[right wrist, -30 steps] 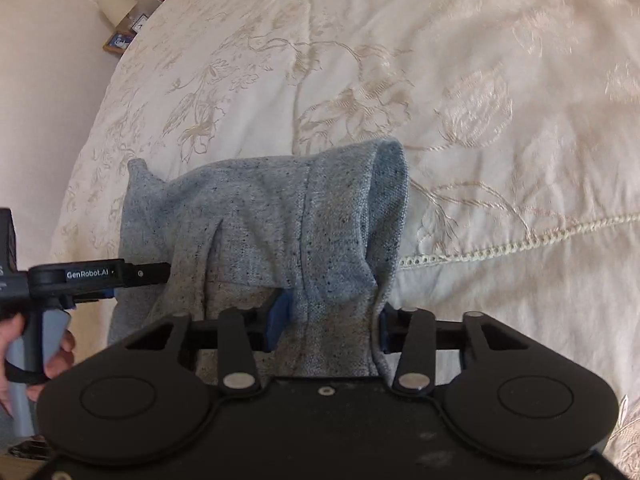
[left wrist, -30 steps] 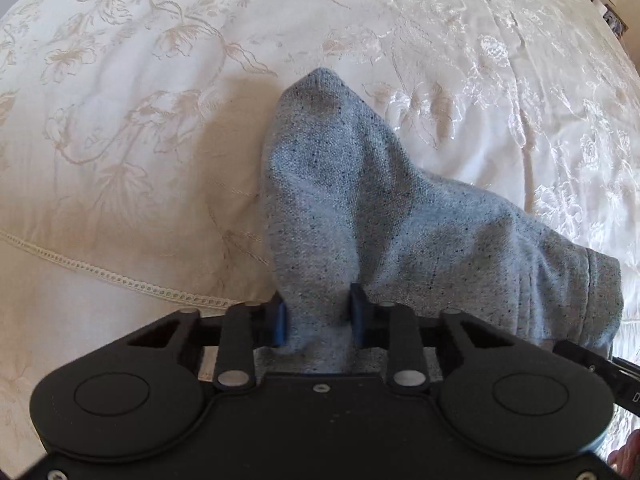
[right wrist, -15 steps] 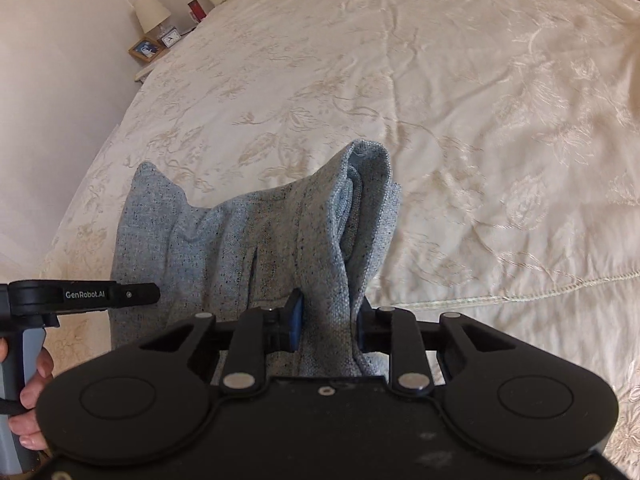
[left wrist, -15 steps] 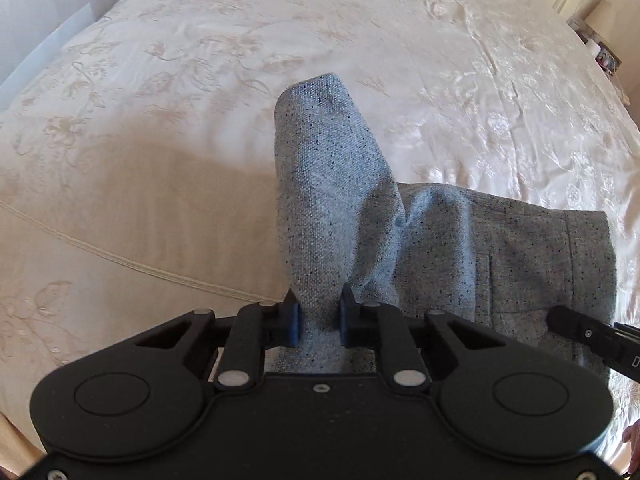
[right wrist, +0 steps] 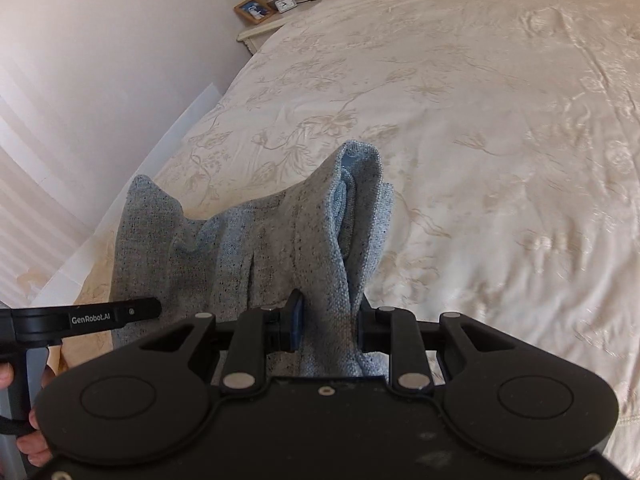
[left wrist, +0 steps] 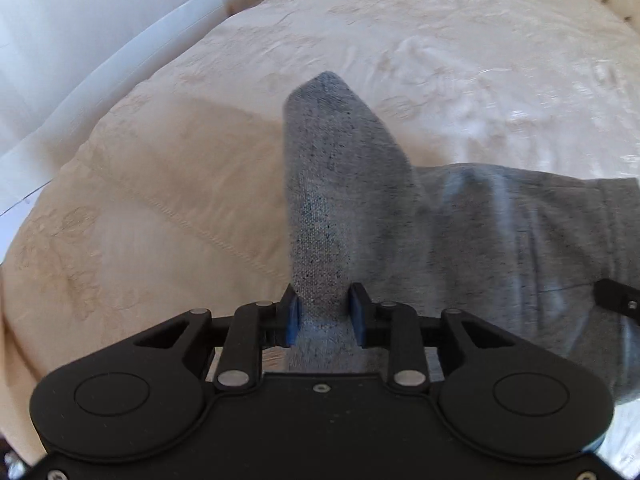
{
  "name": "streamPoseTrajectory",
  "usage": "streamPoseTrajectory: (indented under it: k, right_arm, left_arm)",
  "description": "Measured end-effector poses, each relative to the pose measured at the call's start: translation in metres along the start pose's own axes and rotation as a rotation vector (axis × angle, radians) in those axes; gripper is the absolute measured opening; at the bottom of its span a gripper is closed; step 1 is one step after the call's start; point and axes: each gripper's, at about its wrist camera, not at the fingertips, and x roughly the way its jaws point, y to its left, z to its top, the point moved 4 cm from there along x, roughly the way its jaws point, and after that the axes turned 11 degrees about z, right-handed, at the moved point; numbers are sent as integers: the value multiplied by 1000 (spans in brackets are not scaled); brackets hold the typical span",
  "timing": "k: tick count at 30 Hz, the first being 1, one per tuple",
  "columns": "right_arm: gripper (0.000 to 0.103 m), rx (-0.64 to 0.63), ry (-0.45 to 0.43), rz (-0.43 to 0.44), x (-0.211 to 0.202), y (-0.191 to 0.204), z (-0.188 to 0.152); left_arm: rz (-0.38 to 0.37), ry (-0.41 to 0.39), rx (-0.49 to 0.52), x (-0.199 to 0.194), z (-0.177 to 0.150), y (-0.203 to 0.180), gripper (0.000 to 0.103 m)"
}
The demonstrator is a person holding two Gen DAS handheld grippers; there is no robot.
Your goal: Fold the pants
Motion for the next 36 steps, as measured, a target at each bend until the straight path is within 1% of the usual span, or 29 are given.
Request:
streamPoseTrajectory:
  k: [1,2,3,4,5,6,9,11,14,18,21,25,30,36]
  right_arm:
    - [31,-13,20,-38,12,3,1]
    - [34,-28,51,-105,25,5,1]
    - [35,-35,62,-171,31,5,-1]
    - [35,-44,47,-224,32,6,-4]
    - [35,-54,26,-252,31,9,-5]
    - [35,-61,17,-261,30,12,-6]
    - [35,-76,15,-242,23,25,-12]
    - [35,-95,10,-231,11,34,-17]
    - [35,-117,15,-203,-7,50,-28]
    - [35,-168,31,-171,-25,68,-38]
    - [35,-210,32,-153,-46,78,-48]
    - [35,-230,22,-135,-74,83,-57]
    - [35,-216,11,-112,-101,83,-67]
    - [35,-218,-3,-103,-124,81,-77]
  left_arm:
    - [55,35,-38,11,-1,8,36]
    - [78,59,-72,18,-3,15,32]
    - [69,71,-96,22,-5,20,32]
    - [45,77,-111,24,-7,23,32]
    - [24,78,-121,23,-11,26,32]
    - [13,72,-121,20,-13,27,32]
    - [6,34,-86,3,-19,27,32]
    - [-16,16,-80,-10,-21,23,32]
    - [-54,6,-85,-34,-27,17,34]
    - [-67,-12,-102,-66,-41,5,34]
    - [-61,-25,-104,-87,-53,-6,36]
    - [1,-52,-90,-112,-72,-19,36]
    - [-22,-55,-76,-136,-92,-31,36]
    - [-16,-73,-67,-156,-107,-38,36]
